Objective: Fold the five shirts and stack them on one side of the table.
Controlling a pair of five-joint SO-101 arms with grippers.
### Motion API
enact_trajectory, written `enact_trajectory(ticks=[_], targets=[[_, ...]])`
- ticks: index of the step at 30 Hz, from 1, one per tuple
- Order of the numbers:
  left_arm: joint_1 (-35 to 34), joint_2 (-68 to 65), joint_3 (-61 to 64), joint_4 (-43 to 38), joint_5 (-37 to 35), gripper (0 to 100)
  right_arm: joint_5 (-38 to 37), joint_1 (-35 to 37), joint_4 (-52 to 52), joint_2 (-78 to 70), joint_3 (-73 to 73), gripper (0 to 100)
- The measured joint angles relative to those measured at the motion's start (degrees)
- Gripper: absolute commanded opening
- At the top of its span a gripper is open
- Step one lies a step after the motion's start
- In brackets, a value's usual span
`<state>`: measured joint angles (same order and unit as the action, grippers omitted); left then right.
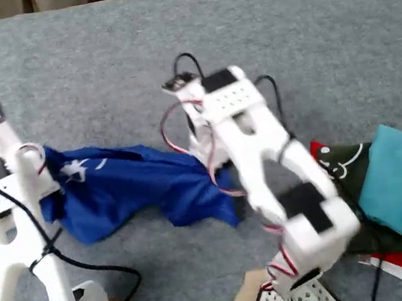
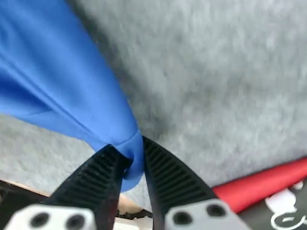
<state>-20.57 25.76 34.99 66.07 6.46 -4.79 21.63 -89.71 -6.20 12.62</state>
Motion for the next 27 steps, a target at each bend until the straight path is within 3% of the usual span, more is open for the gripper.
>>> enact_trajectory(ticks=[7, 14, 20, 27], targets=[[14.3, 0.0, -3.3, -3.1, -6.9, 2, -3.3, -0.7, 2.5, 21.1, 23.6, 0.6], [25.1, -9.5, -13.9, -3.6, -12.5, 2, -5.0, -0.8, 2.7, 30.6, 29.5, 0.7], [26.4, -22.9, -34.3, 12.2, -12.8, 2, -5.6, -0.8, 2.6, 30.8, 29.5, 0.8], [20.5, -31.2, -42.5, 31.5, 4.4, 2, -10.3, -0.8, 2.6, 30.8, 29.5, 0.8]])
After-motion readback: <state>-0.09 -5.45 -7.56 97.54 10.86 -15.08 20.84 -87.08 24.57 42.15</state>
